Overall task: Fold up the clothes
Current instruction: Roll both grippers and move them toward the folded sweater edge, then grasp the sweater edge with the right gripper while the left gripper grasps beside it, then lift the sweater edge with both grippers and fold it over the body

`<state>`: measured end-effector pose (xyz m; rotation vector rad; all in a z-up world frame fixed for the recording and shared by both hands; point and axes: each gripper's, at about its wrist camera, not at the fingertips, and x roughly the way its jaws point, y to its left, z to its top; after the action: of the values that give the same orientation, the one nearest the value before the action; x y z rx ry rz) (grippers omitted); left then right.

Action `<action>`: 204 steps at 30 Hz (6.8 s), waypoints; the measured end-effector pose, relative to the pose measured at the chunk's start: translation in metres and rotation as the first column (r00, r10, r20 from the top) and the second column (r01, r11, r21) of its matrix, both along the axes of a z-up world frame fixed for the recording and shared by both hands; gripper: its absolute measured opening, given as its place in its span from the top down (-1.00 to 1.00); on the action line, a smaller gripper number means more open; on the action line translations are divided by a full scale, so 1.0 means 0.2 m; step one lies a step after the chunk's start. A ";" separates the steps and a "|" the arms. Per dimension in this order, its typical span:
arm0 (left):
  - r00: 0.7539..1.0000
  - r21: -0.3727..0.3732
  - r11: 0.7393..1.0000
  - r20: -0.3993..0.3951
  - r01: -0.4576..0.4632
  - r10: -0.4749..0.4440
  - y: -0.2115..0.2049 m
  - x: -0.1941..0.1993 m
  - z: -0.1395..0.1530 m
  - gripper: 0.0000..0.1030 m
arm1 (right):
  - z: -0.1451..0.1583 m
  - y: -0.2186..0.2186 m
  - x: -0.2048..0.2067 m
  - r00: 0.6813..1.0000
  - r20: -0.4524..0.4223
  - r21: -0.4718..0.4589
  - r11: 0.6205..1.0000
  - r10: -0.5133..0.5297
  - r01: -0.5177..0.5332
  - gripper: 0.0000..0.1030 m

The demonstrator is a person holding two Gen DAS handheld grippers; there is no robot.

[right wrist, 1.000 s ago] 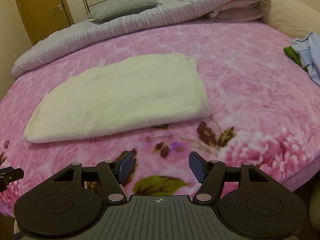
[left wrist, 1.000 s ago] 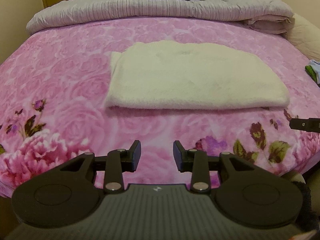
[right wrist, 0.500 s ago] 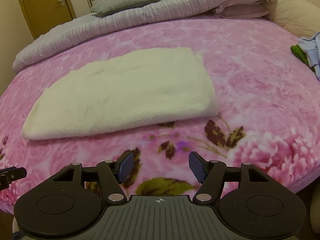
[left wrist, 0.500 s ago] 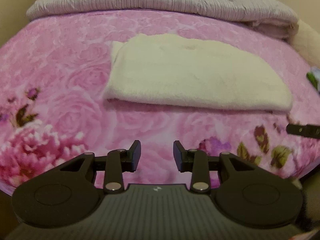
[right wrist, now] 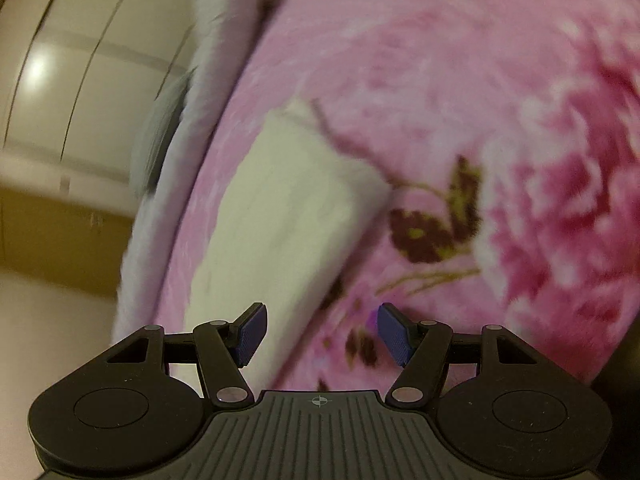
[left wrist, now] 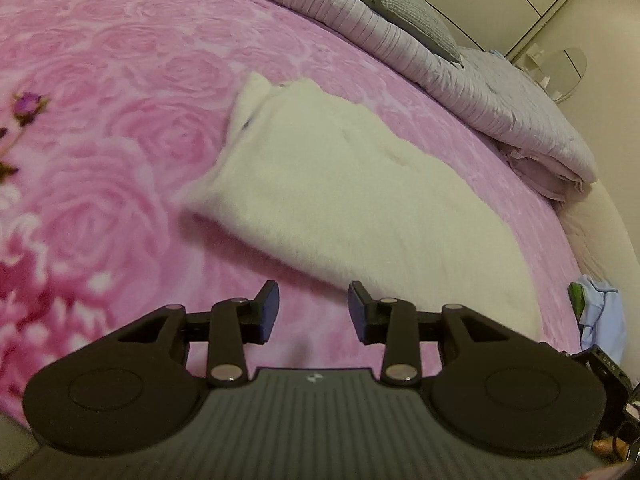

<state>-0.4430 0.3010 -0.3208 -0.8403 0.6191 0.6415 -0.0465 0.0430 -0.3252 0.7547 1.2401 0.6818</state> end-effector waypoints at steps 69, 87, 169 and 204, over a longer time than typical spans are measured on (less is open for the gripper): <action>0.944 -0.327 0.944 0.321 0.032 0.080 0.46 0.16 -0.22 0.29 | 0.22 0.60 -0.04 0.767 0.460 -0.284 0.893 0.446 -0.349 -0.05; 0.931 -0.440 0.873 0.363 0.212 -0.043 0.62 0.72 -0.31 0.01 | 0.04 0.98 0.32 0.703 0.348 -0.446 0.769 0.620 -0.458 0.00; 0.932 -0.358 0.931 0.354 0.062 0.074 0.96 -0.06 -0.34 0.05 | -0.20 0.94 0.06 0.864 0.039 0.135 0.854 0.502 -0.502 -0.58; 0.965 -0.251 0.962 0.258 0.104 -0.036 0.30 -0.25 -0.05 0.22 | 0.17 0.56 -0.14 0.656 0.208 -0.209 0.688 0.725 -0.694 -0.22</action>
<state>-0.4932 0.3606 -0.3310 -1.1237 0.5058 0.3823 -0.0736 0.1546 -0.2920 0.0209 1.2883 1.3058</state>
